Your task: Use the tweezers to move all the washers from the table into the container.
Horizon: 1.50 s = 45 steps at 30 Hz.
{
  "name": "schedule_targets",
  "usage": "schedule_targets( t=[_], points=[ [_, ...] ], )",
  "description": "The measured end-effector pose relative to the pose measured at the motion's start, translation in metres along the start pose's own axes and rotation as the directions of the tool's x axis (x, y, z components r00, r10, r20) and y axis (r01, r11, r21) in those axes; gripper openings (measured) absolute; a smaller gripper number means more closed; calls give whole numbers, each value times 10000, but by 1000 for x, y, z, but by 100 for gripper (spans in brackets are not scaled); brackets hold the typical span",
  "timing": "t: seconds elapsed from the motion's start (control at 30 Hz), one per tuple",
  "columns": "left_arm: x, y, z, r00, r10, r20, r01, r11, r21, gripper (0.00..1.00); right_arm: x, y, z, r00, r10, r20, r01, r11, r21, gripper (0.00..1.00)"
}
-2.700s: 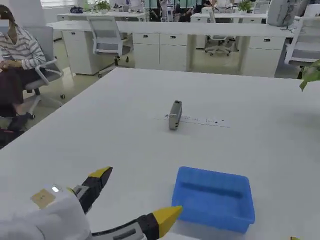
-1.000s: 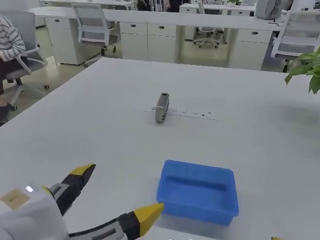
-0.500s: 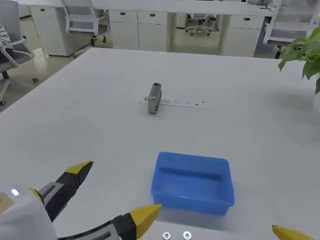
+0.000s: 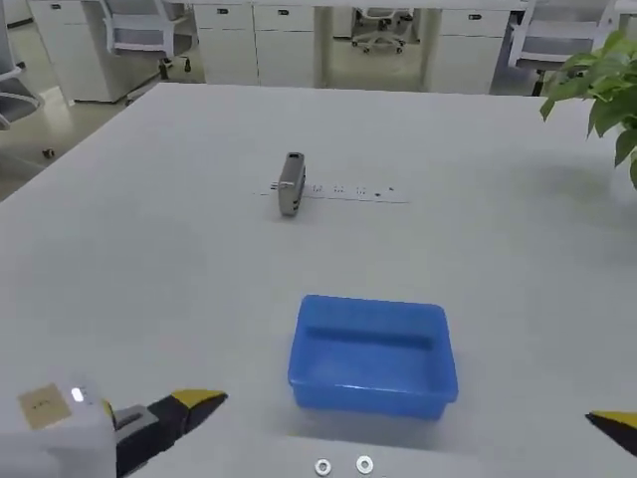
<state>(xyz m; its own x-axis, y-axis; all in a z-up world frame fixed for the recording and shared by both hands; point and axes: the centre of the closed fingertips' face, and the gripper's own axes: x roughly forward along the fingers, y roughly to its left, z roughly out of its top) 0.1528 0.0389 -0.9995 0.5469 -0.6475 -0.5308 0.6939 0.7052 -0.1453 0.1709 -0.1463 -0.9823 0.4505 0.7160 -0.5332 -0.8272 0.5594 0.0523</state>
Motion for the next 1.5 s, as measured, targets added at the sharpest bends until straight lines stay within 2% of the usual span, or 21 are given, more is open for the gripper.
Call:
schedule_targets(
  t=[0.07,0.17,0.2,0.3,0.37,0.47,0.57,0.63,0.67,0.7,0.77,0.9,1.03,1.1,1.17,1.23,1.3,1.33,1.4,1.43,1.5],
  points=[
    [4,-4,-11,9976,-325,-604,335,9993,167,57,7,14,-3,9979,518,-382,-529,9982,-266,40],
    [8,-13,-19,9883,-1076,-1085,1091,9940,79,44,17,33,-10,9863,1159,-1171,-1280,9865,-1018,36],
    [11,-12,-22,9851,-1199,-1233,1218,9925,84,41,21,38,-15,9802,1256,-1530,-1476,9788,-1419,35],
    [15,-9,-29,9752,-1260,-1821,1373,9892,511,35,28,49,-28,9608,1590,-2271,-2001,9647,-1712,29],
    [19,-6,-33,9678,-1321,-2141,1488,9868,638,32,34,55,-27,9556,1876,-2270,-2321,9543,-1881,24],
    [26,0,-34,9648,-1318,-2276,1521,9856,742,30,41,60,-24,9509,2005,-2360,-2491,9479,-1985,23],
    [34,5,-41,9463,-1390,-2919,1765,9786,1060,27,49,59,-23,9490,2030,-2413,-2516,9487,-1913,27],
    [37,6,-42,9384,-1412,-3152,1947,9701,1449,23,52,59,-25,9474,2050,-2459,-2541,9486,-1884,25],
    [40,4,-45,9275,-1554,-3401,2173,9642,1521,21,53,58,-26,9471,2021,-2495,-2530,9481,-1924,24],
    [43,5,-44,9280,-1541,-3392,2191,9621,1626,20,54,58,-29,9444,2004,-2608,-2554,9464,-1977,23],
    [48,4,-46,9180,-1621,-3620,2389,9545,1785,20,56,58,-33,9392,2022,-2775,-2634,9427,-2047,22],
    [55,3,-45,9072,-1666,-3864,2676,9370,2243,19,57,63,-37,9276,2214,-3008,-2890,9356,-2026,21],
    [60,2,-45,8836,-1658,-4380,3249,8905,3185,15,61,68,-40,9198,2551,-2981,-3127,9355,-1643,20],
    [63,0,-47,8724,-1751,-4564,3447,8823,3205,12,64,70,-40,9185,2596,-2981,-3154,9359,-1566,20],
    [65,2,-48,8645,-1588,-4769,3616,8556,3705,6,66,72,-39,9177,2757,-2862,-3225,9375,-1310,20],
    [65,2,-51,8510,-1520,-5026,3841,8328,3985,1,67,78,-34,9184,3049,-2523,-3368,9369,-939,22],
    [65,3,-53,8435,-1431,-5178,3962,8166,4197,0,68,78,-32,9209,3064,-2410,-3353,9379,-886,23],
    [65,3,-55,8373,-1353,-5298,4075,8005,4395,0,69,78,-31,9221,3051,-2382,-3342,9380,-921,23],
    [64,0,-58,8256,-1491,-5443,4366,7798,4487,0,70,77,-32,9235,2999,-2392,-3297,9393,-949,23],
    [64,-1,-59,8235,-1514,-5467,4418,7758,4506,0,71,76,-32,9238,2976,-2409,-3280,9397,-971,23],
    [61,-4,-60,8157,-1559,-5571,4618,7556,4646,0,72,75,-34,9245,2914,-2459,-3235,9408,-1013,23]
  ],
)
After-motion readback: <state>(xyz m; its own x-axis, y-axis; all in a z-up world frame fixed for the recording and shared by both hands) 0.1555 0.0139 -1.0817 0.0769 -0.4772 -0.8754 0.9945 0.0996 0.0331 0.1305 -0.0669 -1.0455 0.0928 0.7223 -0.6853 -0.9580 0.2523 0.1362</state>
